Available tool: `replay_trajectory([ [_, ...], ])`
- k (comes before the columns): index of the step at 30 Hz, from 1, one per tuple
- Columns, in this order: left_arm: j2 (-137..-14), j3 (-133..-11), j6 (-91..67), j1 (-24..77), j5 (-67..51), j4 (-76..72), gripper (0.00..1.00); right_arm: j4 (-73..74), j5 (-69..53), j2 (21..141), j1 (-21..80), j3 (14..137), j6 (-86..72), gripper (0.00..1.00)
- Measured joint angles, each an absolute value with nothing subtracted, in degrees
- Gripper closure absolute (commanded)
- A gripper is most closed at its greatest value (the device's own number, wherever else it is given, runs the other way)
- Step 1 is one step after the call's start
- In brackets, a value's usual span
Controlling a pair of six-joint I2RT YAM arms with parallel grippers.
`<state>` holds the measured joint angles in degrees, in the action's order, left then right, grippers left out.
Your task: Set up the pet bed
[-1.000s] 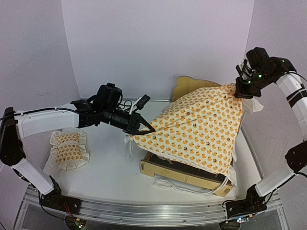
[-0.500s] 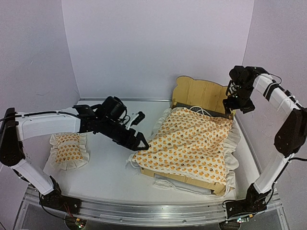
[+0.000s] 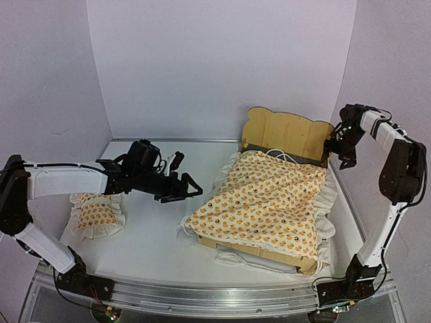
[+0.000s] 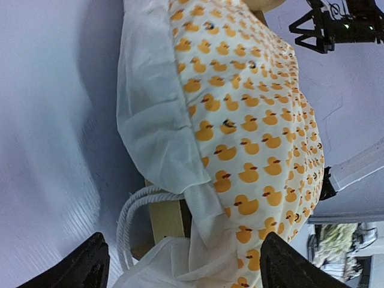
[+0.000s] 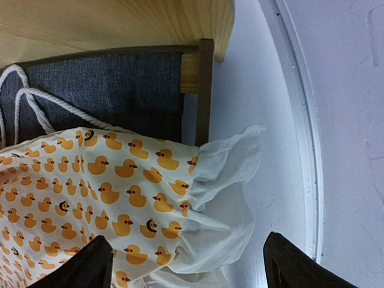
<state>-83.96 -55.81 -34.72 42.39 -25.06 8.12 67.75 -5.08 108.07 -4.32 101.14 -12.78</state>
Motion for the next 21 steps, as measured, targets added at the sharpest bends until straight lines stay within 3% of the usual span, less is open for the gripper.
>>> replay_trajectory([
  [2, -85.32, -52.64, -37.95, 42.59, -26.65, 4.91, 0.17, 66.7, -6.48, 108.68, -4.12, 99.53, -13.56, 0.34],
  [6, -85.25, -49.19, -41.12, 42.72, -26.04, 2.04, 0.14, 64.07, -8.36, 110.74, -3.92, 98.02, -15.79, 0.39],
  [15, -75.26, -45.15, -43.44, 42.24, -16.14, 2.61, 0.11, 60.12, -7.81, 110.1, -1.58, 84.12, -23.9, 0.41],
  [21, -62.74, -40.25, -46.94, 41.52, -2.85, 8.51, 0.12, 47.64, -2.09, 102.48, 5.89, 70.39, -43.11, 0.45],
])
